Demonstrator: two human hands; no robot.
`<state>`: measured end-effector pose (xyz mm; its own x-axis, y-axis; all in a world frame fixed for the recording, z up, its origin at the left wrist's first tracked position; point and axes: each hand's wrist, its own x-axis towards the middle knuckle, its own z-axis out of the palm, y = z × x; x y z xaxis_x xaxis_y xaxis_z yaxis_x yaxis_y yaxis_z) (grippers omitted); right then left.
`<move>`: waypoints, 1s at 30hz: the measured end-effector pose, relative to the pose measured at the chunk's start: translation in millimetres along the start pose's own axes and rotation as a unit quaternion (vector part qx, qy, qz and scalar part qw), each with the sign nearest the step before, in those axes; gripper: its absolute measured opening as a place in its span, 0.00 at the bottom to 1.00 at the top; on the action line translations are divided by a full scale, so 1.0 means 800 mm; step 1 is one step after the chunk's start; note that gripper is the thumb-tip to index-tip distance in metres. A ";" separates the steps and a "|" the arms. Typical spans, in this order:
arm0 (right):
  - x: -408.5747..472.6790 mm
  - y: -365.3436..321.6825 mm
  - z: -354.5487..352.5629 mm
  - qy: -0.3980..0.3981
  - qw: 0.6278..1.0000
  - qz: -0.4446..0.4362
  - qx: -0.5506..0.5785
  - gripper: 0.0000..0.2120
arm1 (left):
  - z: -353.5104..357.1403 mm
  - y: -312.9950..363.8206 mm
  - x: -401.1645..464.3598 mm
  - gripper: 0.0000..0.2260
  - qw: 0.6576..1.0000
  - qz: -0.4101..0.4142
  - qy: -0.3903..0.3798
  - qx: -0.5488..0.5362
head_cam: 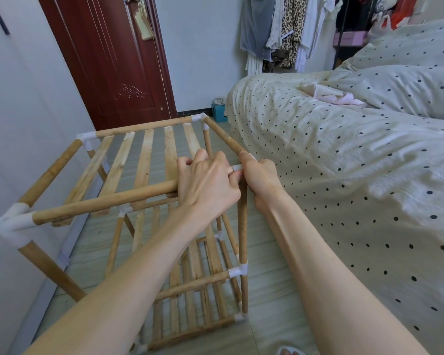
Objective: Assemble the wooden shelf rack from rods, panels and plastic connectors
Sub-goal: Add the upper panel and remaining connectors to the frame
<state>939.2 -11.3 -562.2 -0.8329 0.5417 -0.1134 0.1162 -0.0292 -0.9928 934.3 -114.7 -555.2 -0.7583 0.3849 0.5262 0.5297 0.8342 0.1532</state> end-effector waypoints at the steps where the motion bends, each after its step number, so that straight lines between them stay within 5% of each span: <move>1: 0.000 0.000 0.000 0.001 1.000 0.002 0.002 0.13 | 0.001 0.000 0.000 0.10 1.000 0.002 0.002 0.000; 14: 0.000 0.003 0.017 -0.025 1.000 -0.005 -0.001 0.12 | -0.001 -0.029 -0.011 0.30 0.998 -0.018 0.006 0.057; 30: -0.002 0.005 0.025 -0.016 1.000 -0.007 -0.006 0.13 | 0.005 -0.035 -0.005 0.22 0.998 -0.047 -0.010 0.028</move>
<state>930.1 -28.8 -567.1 -0.8512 0.5152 -0.1003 0.1100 -0.0116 -0.9939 920.7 -137.9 -565.1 -0.8110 0.3119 0.4950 0.4351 0.8872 0.1538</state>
